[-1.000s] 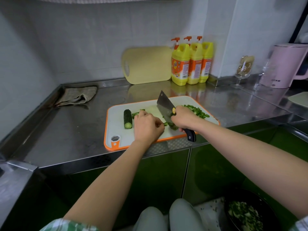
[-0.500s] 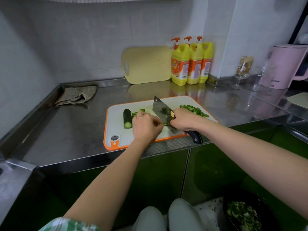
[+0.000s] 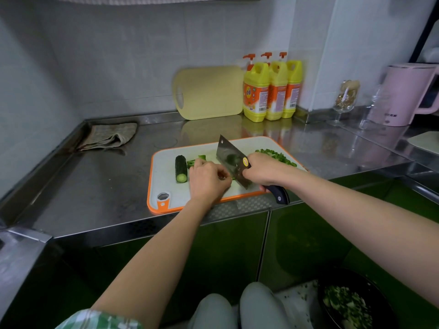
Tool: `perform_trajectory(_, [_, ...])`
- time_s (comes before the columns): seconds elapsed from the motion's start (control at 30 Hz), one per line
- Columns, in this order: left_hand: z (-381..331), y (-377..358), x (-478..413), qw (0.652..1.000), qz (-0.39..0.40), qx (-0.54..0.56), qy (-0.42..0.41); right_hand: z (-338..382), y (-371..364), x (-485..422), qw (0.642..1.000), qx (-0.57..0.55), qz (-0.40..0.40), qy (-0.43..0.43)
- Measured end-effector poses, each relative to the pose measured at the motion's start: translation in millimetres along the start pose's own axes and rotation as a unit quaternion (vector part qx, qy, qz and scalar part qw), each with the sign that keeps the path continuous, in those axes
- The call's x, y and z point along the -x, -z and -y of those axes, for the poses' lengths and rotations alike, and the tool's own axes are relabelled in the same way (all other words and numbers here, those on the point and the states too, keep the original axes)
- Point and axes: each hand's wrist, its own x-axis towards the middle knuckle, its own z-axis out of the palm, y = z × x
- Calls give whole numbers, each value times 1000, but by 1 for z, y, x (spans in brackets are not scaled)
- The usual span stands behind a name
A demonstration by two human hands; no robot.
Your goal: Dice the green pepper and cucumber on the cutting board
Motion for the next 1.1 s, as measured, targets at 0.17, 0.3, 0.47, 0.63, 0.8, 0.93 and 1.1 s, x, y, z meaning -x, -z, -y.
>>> perform_trajectory(0.17, [2,-1,-2,1000,7,6,-1,8,-9,-10,1000,19,-6,-6])
perform_trajectory(0.3, [4,-3,-2,1000,5,14,-6,3,-10,-18,999,-36,-31,-17])
perform_trajectory(0.47, [3,-3,-3,1000,6,22,-9,-15,-1,-19,987,-150,-50,-24])
perform_trajectory(0.63, [1,1,2,997,-76,12,-1,-6,-6,-6,982,-186,-2,-26])
perform_trajectory(0.8, [1,0,3,994,-100,-44,4,-19,-14,-8,981,-185,26,-46])
perform_trajectory(0.93, [3,-1,0,996,-80,-45,14,-52,2,-19,979,-178,-32,-91])
perform_trajectory(1.1, [7,4,-4,994,-74,-74,18,-47,6,-19,978,-199,-32,-61])
